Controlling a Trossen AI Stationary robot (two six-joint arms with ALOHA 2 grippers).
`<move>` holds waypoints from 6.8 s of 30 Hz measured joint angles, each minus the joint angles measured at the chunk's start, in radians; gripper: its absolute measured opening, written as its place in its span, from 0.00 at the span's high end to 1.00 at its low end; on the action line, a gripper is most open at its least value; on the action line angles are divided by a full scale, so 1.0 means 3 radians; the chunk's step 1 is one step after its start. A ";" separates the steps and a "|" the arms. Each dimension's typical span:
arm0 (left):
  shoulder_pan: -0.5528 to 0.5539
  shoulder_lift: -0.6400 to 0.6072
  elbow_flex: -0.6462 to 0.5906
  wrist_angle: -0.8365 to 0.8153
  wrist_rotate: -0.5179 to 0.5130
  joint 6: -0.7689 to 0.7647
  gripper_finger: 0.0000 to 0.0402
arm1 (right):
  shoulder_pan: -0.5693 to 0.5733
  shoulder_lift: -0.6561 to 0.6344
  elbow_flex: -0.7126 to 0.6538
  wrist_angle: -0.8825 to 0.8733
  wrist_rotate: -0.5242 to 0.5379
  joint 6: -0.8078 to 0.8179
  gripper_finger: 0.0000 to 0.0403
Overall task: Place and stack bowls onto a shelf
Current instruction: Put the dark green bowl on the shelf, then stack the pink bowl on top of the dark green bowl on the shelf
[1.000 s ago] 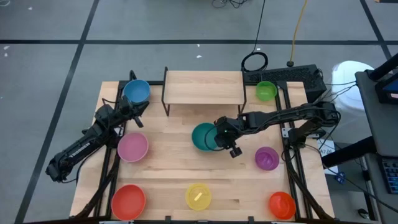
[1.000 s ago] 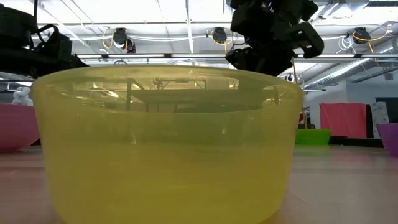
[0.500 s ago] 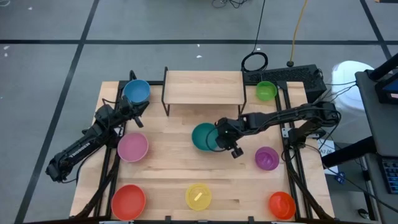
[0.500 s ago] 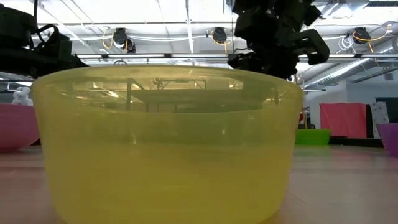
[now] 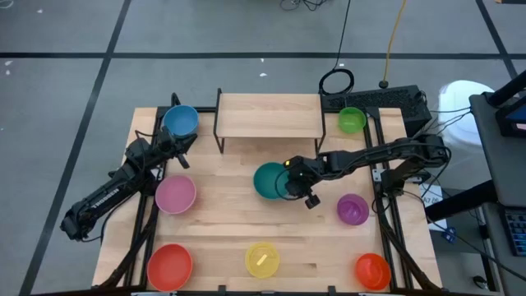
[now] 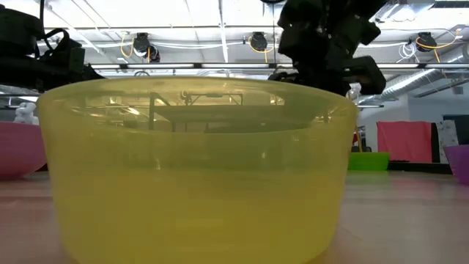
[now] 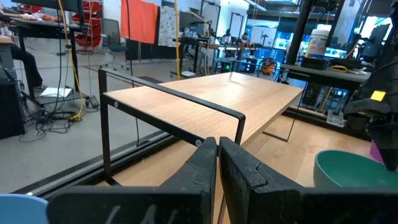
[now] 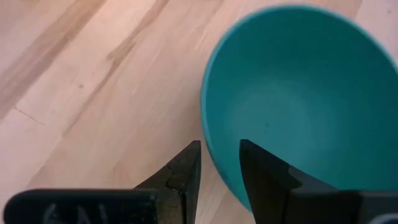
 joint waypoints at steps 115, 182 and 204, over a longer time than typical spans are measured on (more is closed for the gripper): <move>0.0000 -0.0001 0.0000 0.0046 -0.0006 -0.0462 0.94 | -0.1218 -0.0024 0.2096 -0.2180 0.0991 0.1490 1.00; 0.0003 0.0000 0.0001 0.0831 0.0029 -0.1276 0.94 | -0.1252 -0.0635 0.1805 -0.1252 0.0439 0.1312 0.80; 0.0001 0.0304 0.1915 -0.1599 -0.0315 -0.0502 0.99 | -0.1094 -0.1358 0.1806 -0.0759 0.0446 0.0841 0.80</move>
